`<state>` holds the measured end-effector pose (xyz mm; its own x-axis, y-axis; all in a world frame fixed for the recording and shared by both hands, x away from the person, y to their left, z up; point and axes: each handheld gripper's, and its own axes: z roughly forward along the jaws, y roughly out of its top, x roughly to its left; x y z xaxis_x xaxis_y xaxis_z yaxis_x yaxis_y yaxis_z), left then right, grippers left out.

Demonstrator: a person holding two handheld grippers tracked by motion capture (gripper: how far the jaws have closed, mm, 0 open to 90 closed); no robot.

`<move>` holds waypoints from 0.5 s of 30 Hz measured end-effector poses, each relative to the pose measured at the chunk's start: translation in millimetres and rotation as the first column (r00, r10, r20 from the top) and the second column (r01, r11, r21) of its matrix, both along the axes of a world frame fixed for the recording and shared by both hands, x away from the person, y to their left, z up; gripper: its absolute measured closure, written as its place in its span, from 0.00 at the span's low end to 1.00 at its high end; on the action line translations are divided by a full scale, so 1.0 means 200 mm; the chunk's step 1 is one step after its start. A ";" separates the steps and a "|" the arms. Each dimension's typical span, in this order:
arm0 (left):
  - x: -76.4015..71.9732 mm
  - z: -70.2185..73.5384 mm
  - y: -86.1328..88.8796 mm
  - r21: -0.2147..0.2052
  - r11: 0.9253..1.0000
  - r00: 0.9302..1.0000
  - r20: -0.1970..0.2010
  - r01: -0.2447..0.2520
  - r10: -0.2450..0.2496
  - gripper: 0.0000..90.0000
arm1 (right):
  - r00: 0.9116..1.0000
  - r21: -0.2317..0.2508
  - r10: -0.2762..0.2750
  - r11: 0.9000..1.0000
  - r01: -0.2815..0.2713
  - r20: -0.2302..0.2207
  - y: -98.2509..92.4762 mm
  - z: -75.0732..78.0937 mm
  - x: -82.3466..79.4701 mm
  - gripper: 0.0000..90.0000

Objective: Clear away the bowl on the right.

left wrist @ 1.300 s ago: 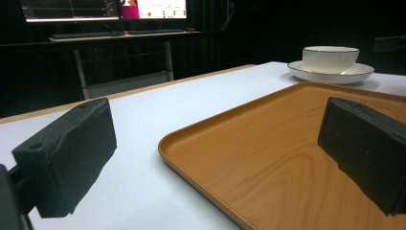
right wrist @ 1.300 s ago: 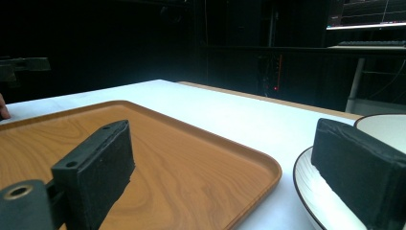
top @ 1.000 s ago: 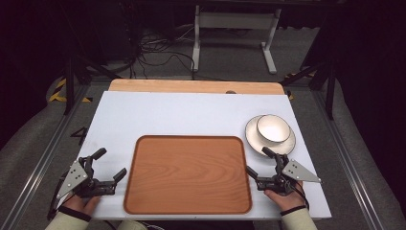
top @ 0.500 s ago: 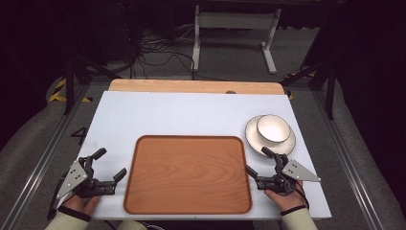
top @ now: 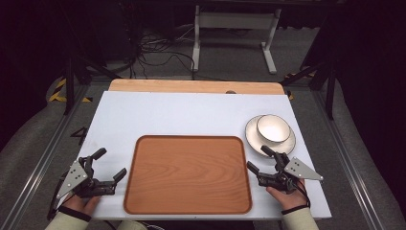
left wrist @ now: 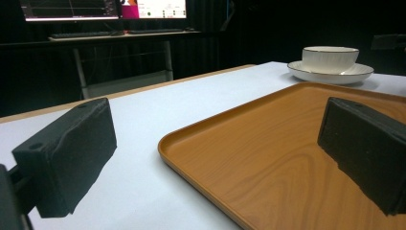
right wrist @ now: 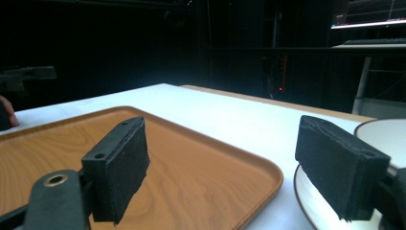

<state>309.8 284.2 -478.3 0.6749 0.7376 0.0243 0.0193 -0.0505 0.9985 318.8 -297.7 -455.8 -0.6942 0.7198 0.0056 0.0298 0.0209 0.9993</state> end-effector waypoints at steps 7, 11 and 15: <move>0.00 0.00 0.00 0.000 1.000 1.000 0.000 0.000 0.000 0.00 | 1.000 -0.005 -0.006 1.000 0.006 -0.010 0.00 0.06 0.00 0.20; 0.00 0.00 0.00 0.000 1.000 1.000 0.001 0.000 0.000 0.00 | 1.000 -0.007 0.002 1.000 -0.002 -0.002 0.02 0.09 0.01 0.20; 0.00 0.00 0.00 0.000 1.000 1.000 0.001 0.000 0.000 0.00 | 1.000 -0.011 0.020 1.000 -0.020 0.007 0.04 0.12 0.00 0.21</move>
<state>309.8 284.3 -478.4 0.6751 0.7373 0.0246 0.0187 -0.0505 0.9986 319.8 -289.5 -431.3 -0.7083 0.7059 -0.0071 0.0219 0.0320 0.9992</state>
